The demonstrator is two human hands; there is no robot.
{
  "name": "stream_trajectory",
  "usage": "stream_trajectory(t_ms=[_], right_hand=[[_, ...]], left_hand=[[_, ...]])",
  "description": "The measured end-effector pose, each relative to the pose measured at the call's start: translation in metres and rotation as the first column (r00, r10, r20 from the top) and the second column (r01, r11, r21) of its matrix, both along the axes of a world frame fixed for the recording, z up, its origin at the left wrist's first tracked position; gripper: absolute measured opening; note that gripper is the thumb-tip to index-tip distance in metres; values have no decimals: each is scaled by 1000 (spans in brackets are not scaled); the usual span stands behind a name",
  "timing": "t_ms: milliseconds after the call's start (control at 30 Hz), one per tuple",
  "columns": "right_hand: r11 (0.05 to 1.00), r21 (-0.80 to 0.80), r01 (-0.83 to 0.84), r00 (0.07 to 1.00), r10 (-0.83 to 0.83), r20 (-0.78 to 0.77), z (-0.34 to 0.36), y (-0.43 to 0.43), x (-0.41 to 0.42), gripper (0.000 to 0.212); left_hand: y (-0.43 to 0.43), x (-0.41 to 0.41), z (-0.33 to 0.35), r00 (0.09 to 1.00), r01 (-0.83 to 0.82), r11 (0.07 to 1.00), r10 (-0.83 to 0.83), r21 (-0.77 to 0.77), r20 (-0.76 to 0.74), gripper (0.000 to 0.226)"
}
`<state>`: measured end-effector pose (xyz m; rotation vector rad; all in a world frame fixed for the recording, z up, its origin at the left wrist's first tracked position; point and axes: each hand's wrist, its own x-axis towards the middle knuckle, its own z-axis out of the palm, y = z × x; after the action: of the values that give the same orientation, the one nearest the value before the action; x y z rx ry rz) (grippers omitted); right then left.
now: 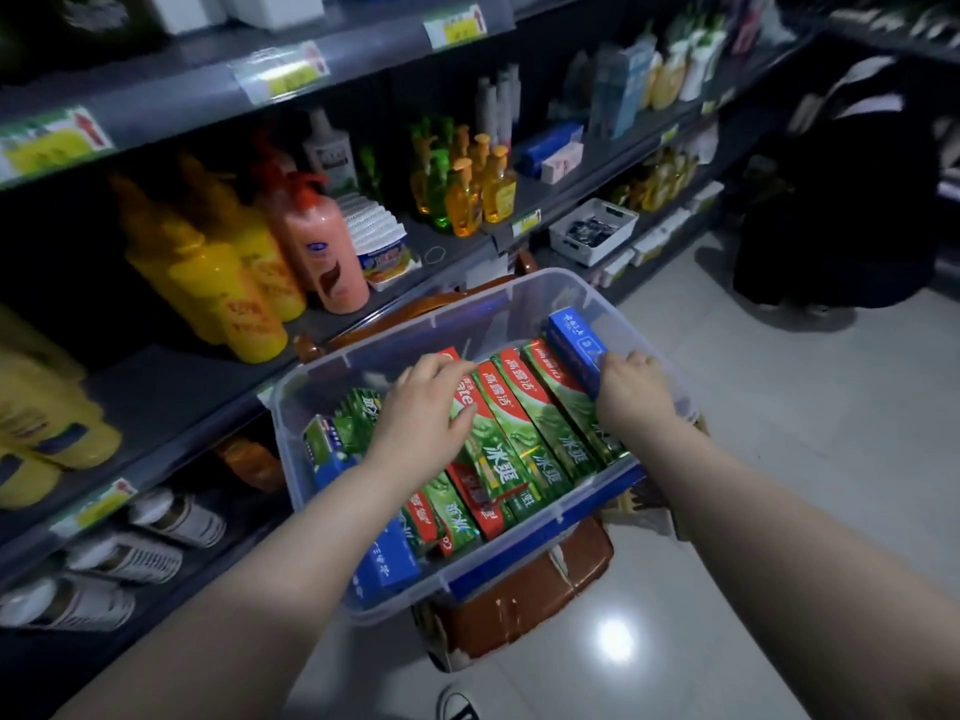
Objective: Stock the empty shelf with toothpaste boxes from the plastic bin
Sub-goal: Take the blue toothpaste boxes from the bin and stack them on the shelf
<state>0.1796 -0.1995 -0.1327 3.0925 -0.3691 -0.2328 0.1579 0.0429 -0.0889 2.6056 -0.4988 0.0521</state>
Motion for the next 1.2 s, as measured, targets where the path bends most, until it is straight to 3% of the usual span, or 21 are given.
stream_trajectory(t_ms=[100,200,267,333,433,533,600,667,733,800,867,967,1067,1200], right_hand=[[991,109,73,997,-72,-16,11,2,-4,32],[901,418,117,987,-153,53,34,2,-7,28],[678,729,95,987,-162,22,52,6,-11,26],[411,910,47,997,-82,-15,69,15,-16,26],[253,967,-39,994,112,11,83,36,-18,25],[216,971,-105,975,215,57,86,63,-15,28],[229,965,-127,965,252,67,82,81,-13,30],[256,955,-147,956,284,71,74,98,-10,31],[301,938,-170,959,269,88,68,116,-7,34],[392,895,-212,968,211,137,63,135,-6,44],[541,781,-311,949,215,229,56,153,-10,52],[665,560,-494,867,425,260,36,180,-18,58],[597,341,-726,670,725,160,21,201,-21,59],[325,178,-929,322,946,-46,19,206,-15,67]], left_hand=[[4,2,-4,1000,20,1000,-21,-13,-20,47],[11,7,-3,999,3,997,-7,-76,-48,46],[15,13,1,995,-32,989,17,-147,-97,49],[17,17,9,979,-104,956,50,-273,-197,57],[21,22,18,916,-306,776,83,-552,-391,74],[35,22,22,855,-453,583,72,-674,-513,87],[46,17,23,816,-520,459,17,-720,-578,67],[56,11,25,810,-542,374,-4,-752,-586,29],[70,7,27,836,-527,314,23,-790,-549,19],[90,5,28,866,-500,263,143,-825,-479,24],[113,1,27,854,-491,265,337,-830,-397,28],[140,-13,27,798,-475,217,513,-853,-314,30],[156,-33,30,731,-464,156,623,-872,-278,29],[167,-61,32,621,-471,67,734,-880,-277,35]])
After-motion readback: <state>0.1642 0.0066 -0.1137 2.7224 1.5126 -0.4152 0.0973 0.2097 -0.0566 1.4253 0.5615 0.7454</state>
